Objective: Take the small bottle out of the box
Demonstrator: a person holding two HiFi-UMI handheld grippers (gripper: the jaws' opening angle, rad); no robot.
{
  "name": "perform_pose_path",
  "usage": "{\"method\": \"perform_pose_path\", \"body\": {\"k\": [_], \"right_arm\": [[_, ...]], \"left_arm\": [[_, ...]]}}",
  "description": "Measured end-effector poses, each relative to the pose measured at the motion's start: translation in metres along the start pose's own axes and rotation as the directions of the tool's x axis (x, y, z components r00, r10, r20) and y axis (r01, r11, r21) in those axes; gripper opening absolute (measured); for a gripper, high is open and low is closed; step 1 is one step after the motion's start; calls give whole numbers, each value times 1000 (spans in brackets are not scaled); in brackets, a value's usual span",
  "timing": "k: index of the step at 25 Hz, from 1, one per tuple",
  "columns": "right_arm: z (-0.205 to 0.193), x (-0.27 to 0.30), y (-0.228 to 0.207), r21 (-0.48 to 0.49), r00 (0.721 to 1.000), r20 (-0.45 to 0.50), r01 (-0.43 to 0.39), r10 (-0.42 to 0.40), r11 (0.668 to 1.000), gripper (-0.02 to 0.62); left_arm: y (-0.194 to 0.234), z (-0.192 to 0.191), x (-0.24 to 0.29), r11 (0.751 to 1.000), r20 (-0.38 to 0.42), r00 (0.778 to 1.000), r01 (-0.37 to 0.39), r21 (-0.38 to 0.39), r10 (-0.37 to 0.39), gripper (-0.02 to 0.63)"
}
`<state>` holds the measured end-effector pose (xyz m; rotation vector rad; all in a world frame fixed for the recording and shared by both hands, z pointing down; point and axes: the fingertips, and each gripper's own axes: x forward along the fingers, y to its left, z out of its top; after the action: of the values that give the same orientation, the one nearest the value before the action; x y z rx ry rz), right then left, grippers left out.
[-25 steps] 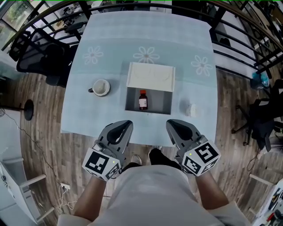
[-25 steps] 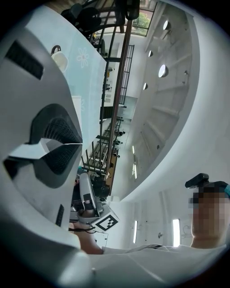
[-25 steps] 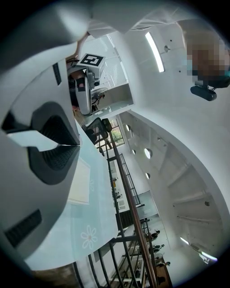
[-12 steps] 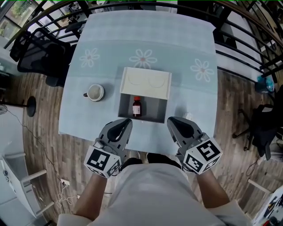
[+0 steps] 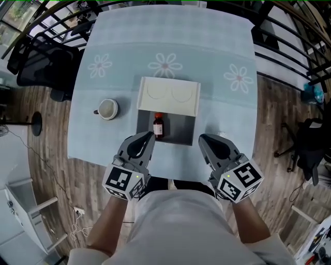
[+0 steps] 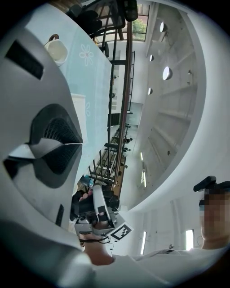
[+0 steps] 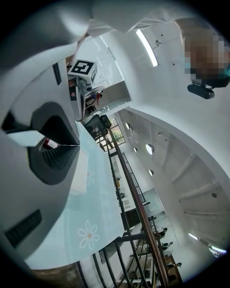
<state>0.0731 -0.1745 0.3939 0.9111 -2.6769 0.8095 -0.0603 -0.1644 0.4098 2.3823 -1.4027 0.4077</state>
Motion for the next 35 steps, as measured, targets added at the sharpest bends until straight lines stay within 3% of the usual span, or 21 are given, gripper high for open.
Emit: {"method": "perform_pose_path", "body": {"k": [13, 26, 35], "right_arm": [[-8, 32, -7, 59, 999, -10, 53, -52, 997, 23], [-21, 56, -17, 94, 997, -43, 69, -65, 993, 23], [-29, 65, -26, 126, 997, -56, 67, -61, 990, 23]], "left_arm": [[32, -47, 42, 997, -151, 986, 69, -23, -71, 25], [56, -79, 56, 994, -251, 963, 85, -73, -101, 25], [63, -89, 67, 993, -317, 942, 87, -84, -109, 64]]}}
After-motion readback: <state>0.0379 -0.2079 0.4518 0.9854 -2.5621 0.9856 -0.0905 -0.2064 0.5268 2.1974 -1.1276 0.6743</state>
